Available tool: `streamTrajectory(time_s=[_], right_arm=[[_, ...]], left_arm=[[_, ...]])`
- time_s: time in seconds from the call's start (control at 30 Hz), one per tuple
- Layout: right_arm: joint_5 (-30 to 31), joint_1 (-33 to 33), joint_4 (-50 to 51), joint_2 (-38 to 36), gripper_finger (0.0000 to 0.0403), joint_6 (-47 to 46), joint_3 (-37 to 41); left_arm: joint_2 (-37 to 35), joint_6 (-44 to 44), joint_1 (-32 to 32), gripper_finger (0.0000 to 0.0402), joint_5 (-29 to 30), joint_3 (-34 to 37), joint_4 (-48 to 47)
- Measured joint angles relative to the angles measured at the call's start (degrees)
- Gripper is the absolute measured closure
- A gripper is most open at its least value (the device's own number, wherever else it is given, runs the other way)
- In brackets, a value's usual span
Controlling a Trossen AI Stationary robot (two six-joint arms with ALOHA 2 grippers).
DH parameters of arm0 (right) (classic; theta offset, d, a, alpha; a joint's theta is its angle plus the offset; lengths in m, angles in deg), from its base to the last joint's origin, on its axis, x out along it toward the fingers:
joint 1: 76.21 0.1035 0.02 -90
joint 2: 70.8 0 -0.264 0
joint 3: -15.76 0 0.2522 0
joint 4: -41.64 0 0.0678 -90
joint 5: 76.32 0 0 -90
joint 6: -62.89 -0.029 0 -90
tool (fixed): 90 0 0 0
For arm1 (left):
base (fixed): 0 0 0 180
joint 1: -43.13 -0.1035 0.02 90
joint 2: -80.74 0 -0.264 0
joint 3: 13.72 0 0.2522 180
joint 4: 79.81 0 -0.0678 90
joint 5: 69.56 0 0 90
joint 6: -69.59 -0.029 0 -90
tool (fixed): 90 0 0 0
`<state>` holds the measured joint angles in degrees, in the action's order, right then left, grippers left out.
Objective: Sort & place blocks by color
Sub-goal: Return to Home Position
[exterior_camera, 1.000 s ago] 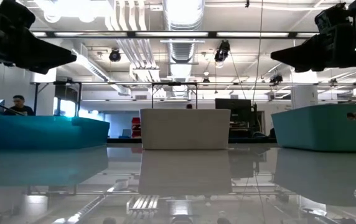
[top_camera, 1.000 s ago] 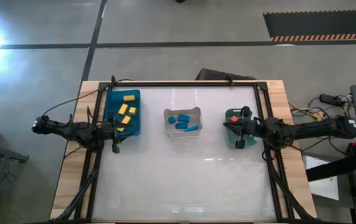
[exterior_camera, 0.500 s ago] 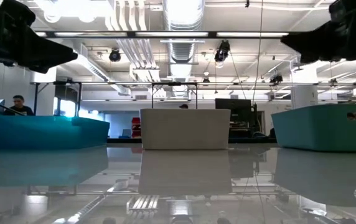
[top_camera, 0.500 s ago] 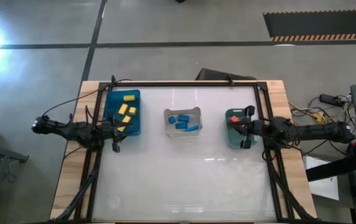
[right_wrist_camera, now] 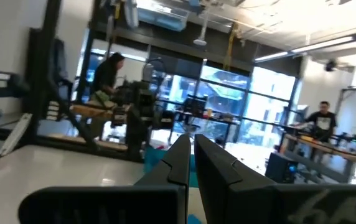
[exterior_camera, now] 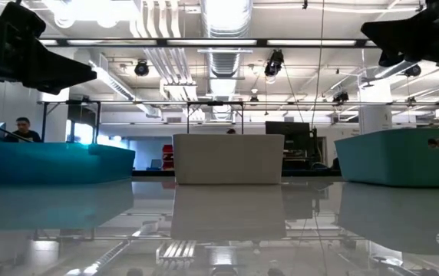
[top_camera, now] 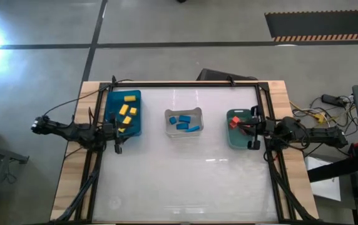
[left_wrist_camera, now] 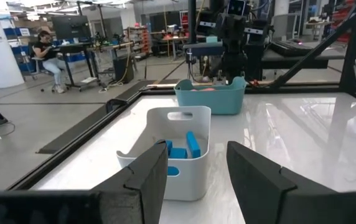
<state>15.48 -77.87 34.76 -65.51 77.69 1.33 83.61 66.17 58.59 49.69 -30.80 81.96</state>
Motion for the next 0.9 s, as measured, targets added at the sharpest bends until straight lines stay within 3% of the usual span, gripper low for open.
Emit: streamTrajectory(time_s=[0.27,0.43,0.9], right_arm=[[-2.7,1.7,6.2,-4.0,0.039,2.0,0.0],[-11.7,2.8,2.4,-5.3,0.039,1.9,0.0],[-12.3,3.2,-0.7,-4.0,0.039,-0.2,-0.5]], left_arm=[[0.5,0.0,0.0,0.0252,0.0,0.0,0.1],[0.4,0.0,0.0,0.0252,0.0,0.0,0.0],[0.5,0.0,0.0,0.0252,0.0,0.0,0.0]])
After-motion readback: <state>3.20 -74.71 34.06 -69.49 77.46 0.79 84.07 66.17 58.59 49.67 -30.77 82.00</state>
